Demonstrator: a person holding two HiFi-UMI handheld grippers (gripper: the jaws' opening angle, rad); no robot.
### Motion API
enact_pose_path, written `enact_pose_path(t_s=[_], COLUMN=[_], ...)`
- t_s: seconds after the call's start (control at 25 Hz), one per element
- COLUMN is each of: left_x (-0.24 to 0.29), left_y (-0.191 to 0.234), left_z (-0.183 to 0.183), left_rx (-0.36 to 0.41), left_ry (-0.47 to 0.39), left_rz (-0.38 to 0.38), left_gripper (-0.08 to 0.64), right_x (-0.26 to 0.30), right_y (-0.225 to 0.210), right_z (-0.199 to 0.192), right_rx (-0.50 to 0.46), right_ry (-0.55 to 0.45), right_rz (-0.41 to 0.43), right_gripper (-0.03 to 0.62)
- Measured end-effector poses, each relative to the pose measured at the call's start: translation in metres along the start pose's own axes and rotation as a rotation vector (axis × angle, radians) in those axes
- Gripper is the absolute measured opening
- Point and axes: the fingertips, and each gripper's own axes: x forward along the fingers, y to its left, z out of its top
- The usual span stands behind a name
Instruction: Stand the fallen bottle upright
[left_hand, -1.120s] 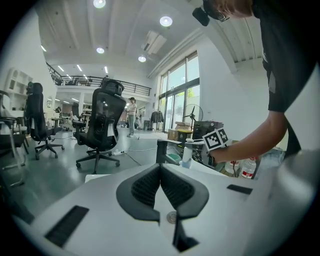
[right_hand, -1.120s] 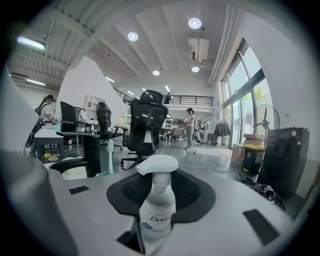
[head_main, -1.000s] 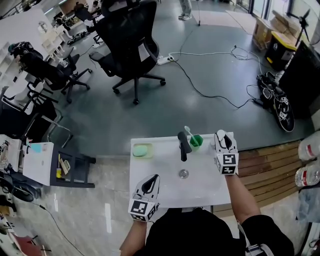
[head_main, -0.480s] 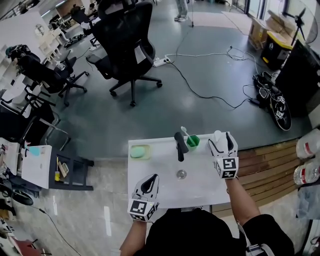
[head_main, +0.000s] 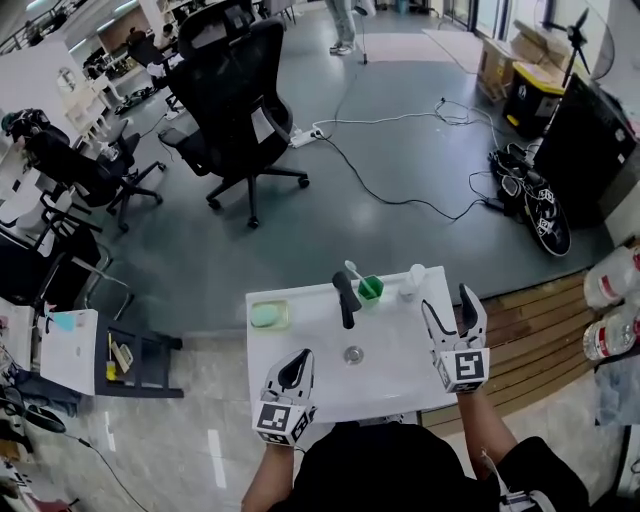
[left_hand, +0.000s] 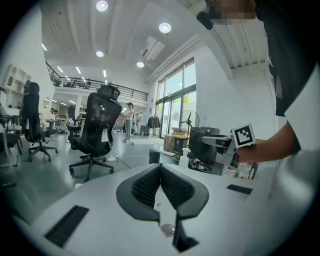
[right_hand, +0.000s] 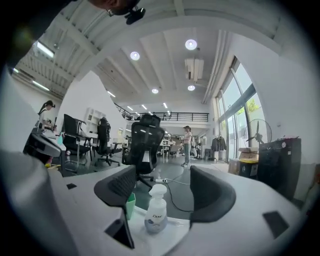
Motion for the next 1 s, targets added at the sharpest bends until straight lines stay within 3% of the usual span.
enact_pose_path(t_s=[0.16,0.36,0.64,1.0], left_x=[0.006,0.015,0.023,0.021], left_y=[-0.006,-0.014,-0.017,-0.018], left_z=[0.011,0.029,0.040,0.051], left_rx=[0.001,0.019,0.029,0.034], left_ry=[-0.021,-0.048,-0.040,-0.070], left_rz=[-0.019,-0.042,-0.024,-0.033], left_gripper=[0.021,0.021,0.021,0.021], right_x=[-0.017,-0.030,-0.044,-0.036], right_y=[0.005,0.013,0.024,0.042], right_z=[0.026,0.065,0.070,0.072], right_rx=[-0.032,0.003,0.027,0.004], right_ry=[-0.049,-0.156,-0.139,-0.084], right_rz=[0.009,0.009,0.043,0.123], right_gripper=[0.282,0.167,0.025,0.011])
